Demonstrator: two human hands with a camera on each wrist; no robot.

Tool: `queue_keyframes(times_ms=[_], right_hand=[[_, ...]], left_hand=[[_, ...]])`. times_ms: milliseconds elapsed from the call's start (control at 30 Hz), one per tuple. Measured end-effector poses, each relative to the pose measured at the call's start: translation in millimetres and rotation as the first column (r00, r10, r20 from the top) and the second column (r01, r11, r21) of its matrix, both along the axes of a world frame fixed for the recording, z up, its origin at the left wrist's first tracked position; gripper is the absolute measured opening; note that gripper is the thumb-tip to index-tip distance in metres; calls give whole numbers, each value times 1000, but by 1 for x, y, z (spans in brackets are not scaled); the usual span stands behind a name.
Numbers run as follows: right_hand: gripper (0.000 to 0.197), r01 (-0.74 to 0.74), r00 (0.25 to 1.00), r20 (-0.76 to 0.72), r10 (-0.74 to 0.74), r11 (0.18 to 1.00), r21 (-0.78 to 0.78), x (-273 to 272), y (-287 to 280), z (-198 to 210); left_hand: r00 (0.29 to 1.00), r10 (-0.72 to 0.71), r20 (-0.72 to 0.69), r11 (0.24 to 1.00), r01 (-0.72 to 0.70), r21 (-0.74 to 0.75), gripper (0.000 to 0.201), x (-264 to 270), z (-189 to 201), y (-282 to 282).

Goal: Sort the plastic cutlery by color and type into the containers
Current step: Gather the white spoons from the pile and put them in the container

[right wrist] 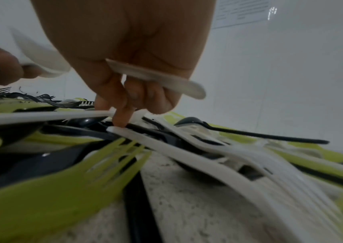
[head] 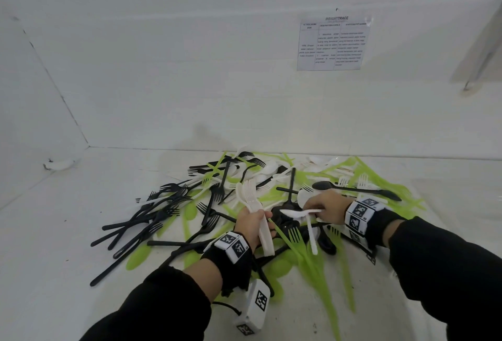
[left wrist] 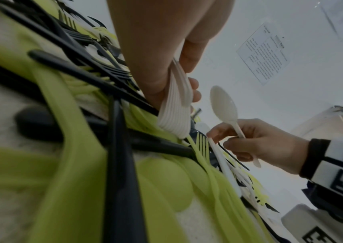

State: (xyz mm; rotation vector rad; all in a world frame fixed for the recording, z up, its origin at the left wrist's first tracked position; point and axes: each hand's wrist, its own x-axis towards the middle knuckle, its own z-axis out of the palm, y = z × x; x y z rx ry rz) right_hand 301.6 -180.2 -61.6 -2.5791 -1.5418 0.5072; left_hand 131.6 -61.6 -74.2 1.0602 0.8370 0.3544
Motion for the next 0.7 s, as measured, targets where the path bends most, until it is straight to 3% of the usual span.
queue_keyframes(times_ms=[133, 200, 300, 467, 600, 700], right_hand=[[38, 261, 963, -99, -249, 955, 139, 4, -5, 1], [37, 454, 886, -188, -423, 875, 170, 5, -2, 3], [34, 604, 782, -255, -568, 792, 87, -2, 6, 5], [45, 496, 857, -137, -497, 867, -48, -28, 27, -1], [34, 469, 882, -33, -470, 883, -30, -40, 40, -10], [29, 481, 876, -33, -481, 876, -20, -41, 40, -6]], left_hand=[[1000, -7, 10, 1000, 7, -14, 17, 1, 0, 1], [1000, -8, 12, 1000, 9, -24, 17, 3, -1, 2], [1000, -11, 10, 1000, 11, -28, 16, 6, -1, 3], [999, -34, 12, 999, 34, -31, 18, 11, -1, 2], [998, -42, 35, 997, 44, -63, 15, 13, -2, 2], [998, -41, 53, 995, 46, -87, 11, 13, -6, 4]])
